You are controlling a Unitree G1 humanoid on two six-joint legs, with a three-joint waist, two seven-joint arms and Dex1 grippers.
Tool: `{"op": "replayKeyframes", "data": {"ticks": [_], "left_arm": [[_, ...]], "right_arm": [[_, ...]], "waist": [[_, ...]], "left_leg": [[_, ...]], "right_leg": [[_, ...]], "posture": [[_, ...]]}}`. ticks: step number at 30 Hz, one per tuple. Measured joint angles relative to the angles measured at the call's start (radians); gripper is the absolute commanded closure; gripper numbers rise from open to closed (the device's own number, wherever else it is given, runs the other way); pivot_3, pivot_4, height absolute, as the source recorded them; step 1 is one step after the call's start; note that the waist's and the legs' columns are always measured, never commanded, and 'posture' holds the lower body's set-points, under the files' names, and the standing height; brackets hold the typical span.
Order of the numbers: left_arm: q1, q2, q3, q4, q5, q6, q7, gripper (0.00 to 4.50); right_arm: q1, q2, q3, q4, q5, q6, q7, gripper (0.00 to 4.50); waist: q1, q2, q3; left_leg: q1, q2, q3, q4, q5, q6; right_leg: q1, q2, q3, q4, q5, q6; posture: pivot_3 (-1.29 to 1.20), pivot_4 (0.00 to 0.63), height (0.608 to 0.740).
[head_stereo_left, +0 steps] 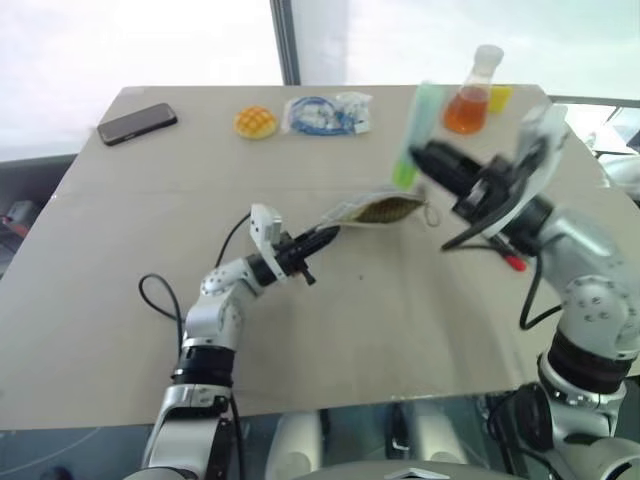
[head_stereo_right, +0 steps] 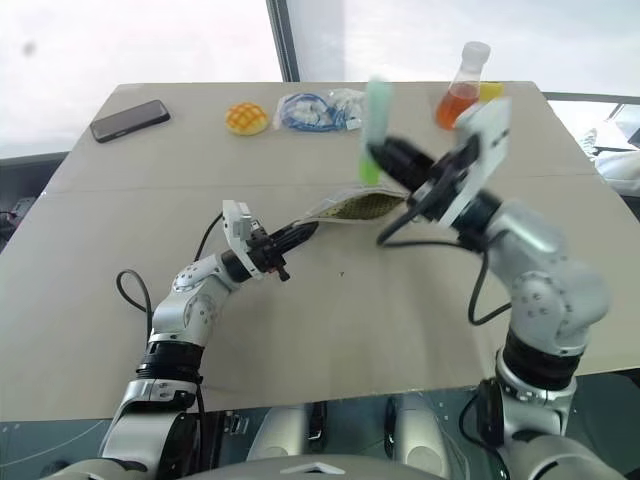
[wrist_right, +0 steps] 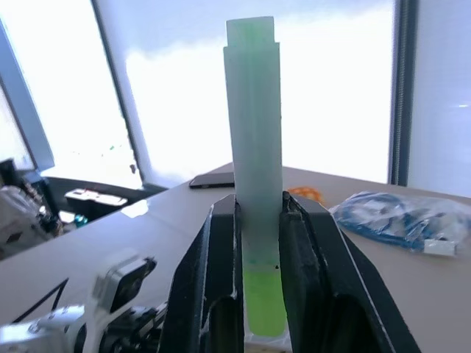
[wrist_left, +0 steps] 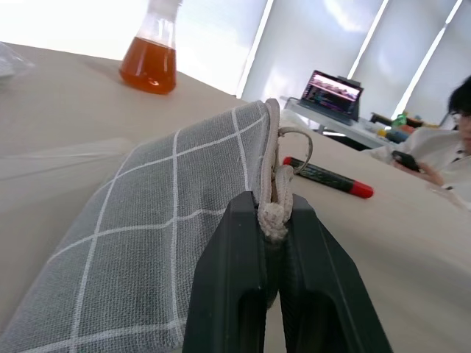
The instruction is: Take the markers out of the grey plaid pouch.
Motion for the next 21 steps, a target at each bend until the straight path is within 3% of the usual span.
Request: {"op": "replayKeyframes", "data": {"ticks": [4,8,13,14,15,18,21], "left_arm": [[0.014,0.012,0.065,-0.054,0.002,-0.003,0.103,4.5],[0.041,0.038,0.038,-0.154,0.093,-0.012,0.194,4.5],[0.066,0.083,0.008,-0.196,0.113,0.0,0.169,4.5],[0.073,0.09,0.005,-0.198,0.122,-0.007,0.17,4.5],[0.08,0.101,0.002,-0.198,0.129,-0.01,0.168,4.5],[0.108,0.143,-0.004,-0.198,0.133,-0.03,0.131,4.5],[0.104,0.172,0.0,-0.166,0.157,-0.124,0.118,4.5]], "right_arm": [[0.181,-0.383,0.001,0.177,-0.156,0.059,-0.01,4.05],[0.213,-0.533,0.045,0.43,-0.287,-0.021,0.01,4.05],[0.165,-0.571,0.183,0.692,-0.418,-0.193,0.063,4.05],[0.156,-0.571,0.226,0.751,-0.441,-0.231,0.085,3.24],[0.145,-0.568,0.253,0.784,-0.457,-0.26,0.1,2.98],[0.135,-0.541,0.307,0.866,-0.506,-0.335,0.124,1.53],[0.164,-0.539,0.301,0.824,-0.518,-0.363,0.124,1.53]], "waist": [[0.012,0.0,0.0],[-0.001,0.002,0.001],[-0.009,0.002,0.002],[-0.01,0.002,0.002],[-0.01,0.003,0.002],[-0.012,0.003,0.002],[-0.005,0.003,0.002]], "left_leg": [[-0.004,-0.003,0.004,-0.001,-0.001,0.002],[-0.002,-0.003,0.008,-0.001,-0.002,0.003],[0.001,0.002,0.008,-0.002,-0.002,0.003],[0.001,0.002,0.008,-0.002,-0.002,0.003],[0.001,0.002,0.009,-0.002,-0.002,0.003],[0.0,0.001,0.01,-0.002,-0.002,0.003],[0.0,0.001,0.011,-0.002,-0.002,0.003]], "right_leg": [[0.0,-0.003,-0.002,-0.006,0.0,-0.001],[0.0,-0.001,0.001,-0.006,0.002,0.004],[0.0,0.004,0.003,-0.006,0.0,0.007],[0.0,0.004,0.003,-0.005,0.0,0.007],[0.0,0.004,0.003,-0.005,0.0,0.007],[0.0,0.003,0.004,-0.006,0.0,0.007],[0.0,0.002,0.004,-0.006,0.0,0.007]], "posture": [[0.0,0.15,0.74],[0.0,0.15,0.74],[0.0,0.15,0.74],[0.0,0.15,0.74],[0.0,0.15,0.74],[0.0,0.15,0.74],[0.0,0.15,0.74]]}}
